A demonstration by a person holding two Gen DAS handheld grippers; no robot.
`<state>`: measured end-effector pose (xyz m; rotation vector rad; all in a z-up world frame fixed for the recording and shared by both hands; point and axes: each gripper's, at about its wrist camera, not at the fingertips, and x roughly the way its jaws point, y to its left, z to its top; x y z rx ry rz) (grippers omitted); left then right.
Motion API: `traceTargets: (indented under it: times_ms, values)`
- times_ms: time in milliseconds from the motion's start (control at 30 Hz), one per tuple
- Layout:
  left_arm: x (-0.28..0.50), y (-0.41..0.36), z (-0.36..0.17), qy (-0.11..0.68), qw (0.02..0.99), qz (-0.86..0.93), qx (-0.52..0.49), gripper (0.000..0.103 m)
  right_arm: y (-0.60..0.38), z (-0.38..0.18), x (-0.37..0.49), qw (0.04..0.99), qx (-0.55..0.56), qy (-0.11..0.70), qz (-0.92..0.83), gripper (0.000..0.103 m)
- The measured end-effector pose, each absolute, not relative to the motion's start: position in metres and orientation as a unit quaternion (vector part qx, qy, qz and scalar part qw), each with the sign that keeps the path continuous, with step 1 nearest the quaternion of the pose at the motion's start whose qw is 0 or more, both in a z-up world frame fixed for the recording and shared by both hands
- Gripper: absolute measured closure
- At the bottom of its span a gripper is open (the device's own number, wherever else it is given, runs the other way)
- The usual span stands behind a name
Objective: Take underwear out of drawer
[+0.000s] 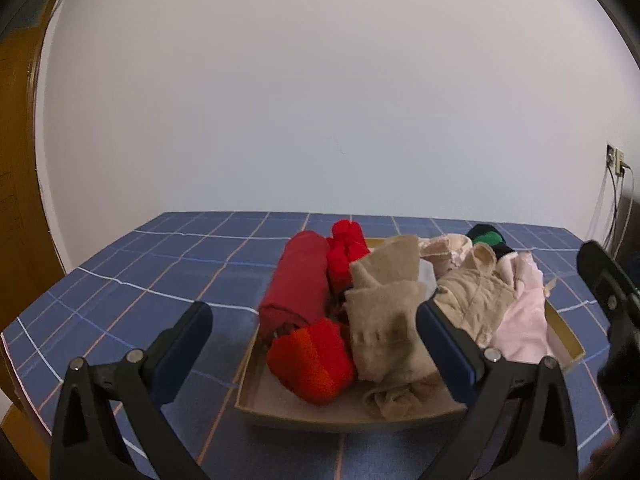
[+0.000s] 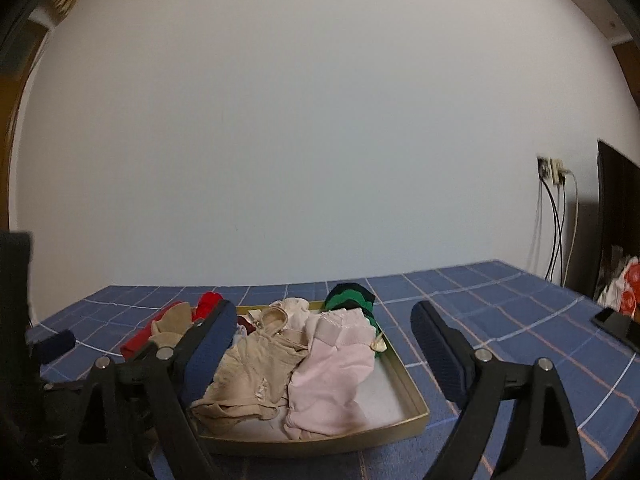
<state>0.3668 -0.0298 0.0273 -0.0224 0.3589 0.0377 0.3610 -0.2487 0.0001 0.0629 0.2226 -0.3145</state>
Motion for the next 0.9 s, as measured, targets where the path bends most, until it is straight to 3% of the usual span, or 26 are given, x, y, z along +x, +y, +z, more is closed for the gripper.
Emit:
traceTargets:
  times_ms: [600, 900]
  values:
    - [0.314, -0.022, 0.023, 0.194, 0.981, 0.000, -0.015, 0.000, -0.263, -0.004, 0.311, 0.975, 0.124, 0.137, -0.124, 0.012]
    - [0.273, -0.030, 0.026, 0.190, 0.982, -0.017, 0.002, 0.000, -0.251, 0.007, 0.266, 0.980, 0.103, 0.123, -0.121, 0.012]
